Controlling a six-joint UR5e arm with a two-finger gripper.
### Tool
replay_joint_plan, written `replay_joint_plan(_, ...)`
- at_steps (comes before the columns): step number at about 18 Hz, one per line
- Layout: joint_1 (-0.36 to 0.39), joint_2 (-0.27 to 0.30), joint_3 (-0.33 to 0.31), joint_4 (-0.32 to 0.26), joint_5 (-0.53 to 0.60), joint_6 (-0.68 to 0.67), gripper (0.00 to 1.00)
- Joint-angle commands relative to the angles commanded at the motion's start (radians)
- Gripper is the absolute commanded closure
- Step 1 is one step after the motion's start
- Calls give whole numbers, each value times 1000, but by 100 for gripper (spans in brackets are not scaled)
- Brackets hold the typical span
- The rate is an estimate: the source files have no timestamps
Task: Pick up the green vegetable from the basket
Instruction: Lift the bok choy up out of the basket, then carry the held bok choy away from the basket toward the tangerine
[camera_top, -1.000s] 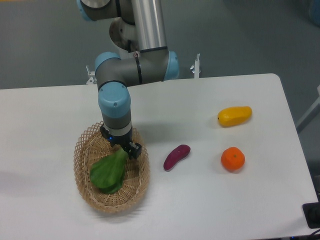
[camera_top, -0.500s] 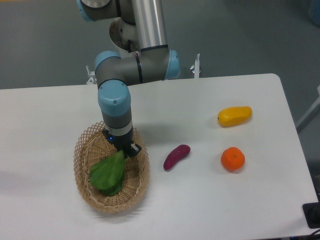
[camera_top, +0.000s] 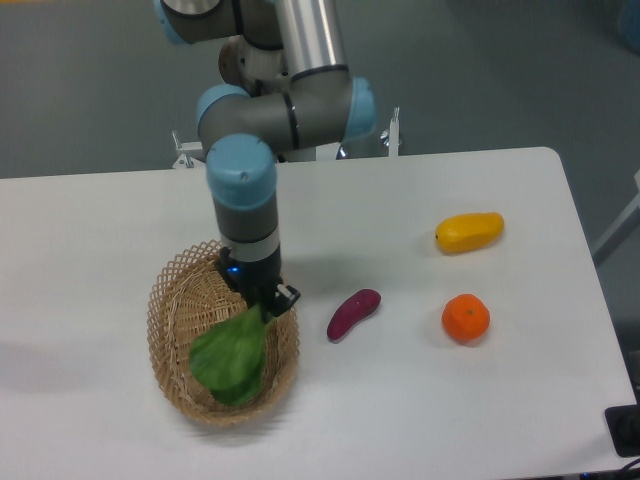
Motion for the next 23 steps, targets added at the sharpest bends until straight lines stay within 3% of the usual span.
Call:
replay_joint_plan(6,187,20,109,-164,-75,202,72)
replay_joint_plan(9,256,20,141,-206,-77,316,72)
replay_joint_plan(18,404,-30,200,-201,-83,503,72)
replay_joint_plan(23,424,-37,209,-200,-83,536,72)
